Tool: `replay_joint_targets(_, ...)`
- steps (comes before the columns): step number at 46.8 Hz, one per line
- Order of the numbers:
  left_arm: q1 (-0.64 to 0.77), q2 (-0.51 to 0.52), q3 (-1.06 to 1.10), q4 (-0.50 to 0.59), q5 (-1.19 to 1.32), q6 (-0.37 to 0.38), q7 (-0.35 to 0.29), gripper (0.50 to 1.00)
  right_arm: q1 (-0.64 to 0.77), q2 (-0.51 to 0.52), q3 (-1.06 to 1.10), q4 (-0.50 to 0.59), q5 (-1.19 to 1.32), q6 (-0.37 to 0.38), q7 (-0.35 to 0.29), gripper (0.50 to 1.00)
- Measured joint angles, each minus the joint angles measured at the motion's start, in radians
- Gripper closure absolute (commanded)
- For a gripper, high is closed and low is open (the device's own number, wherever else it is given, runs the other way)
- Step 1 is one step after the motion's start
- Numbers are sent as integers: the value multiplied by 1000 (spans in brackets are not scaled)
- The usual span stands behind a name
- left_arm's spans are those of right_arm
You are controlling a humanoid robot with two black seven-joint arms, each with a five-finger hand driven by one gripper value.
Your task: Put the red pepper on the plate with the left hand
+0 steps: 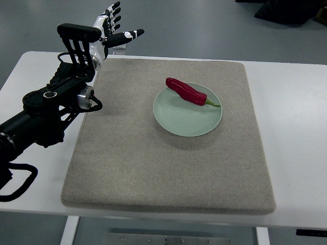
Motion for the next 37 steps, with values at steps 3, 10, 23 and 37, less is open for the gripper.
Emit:
replay_joint_targets(3, 30, 0, -55, 2, -14, 0, 0, 504, 0, 0, 0, 0, 0, 0, 0, 568)
replay_joint_targets(10, 80, -2, -145, 3, -82, -10, 0, 500, 0, 0, 0, 0, 0, 0, 0, 568)
replay_joint_targets(23, 151, -3, -243, -8, -348, -88, -6, 500, 0, 0, 0, 0, 0, 0, 0, 568)
replay_joint_targets(37, 155, -8, -276, 1, -480, -188, -14, 500, 0, 0, 0, 0, 0, 0, 0, 568)
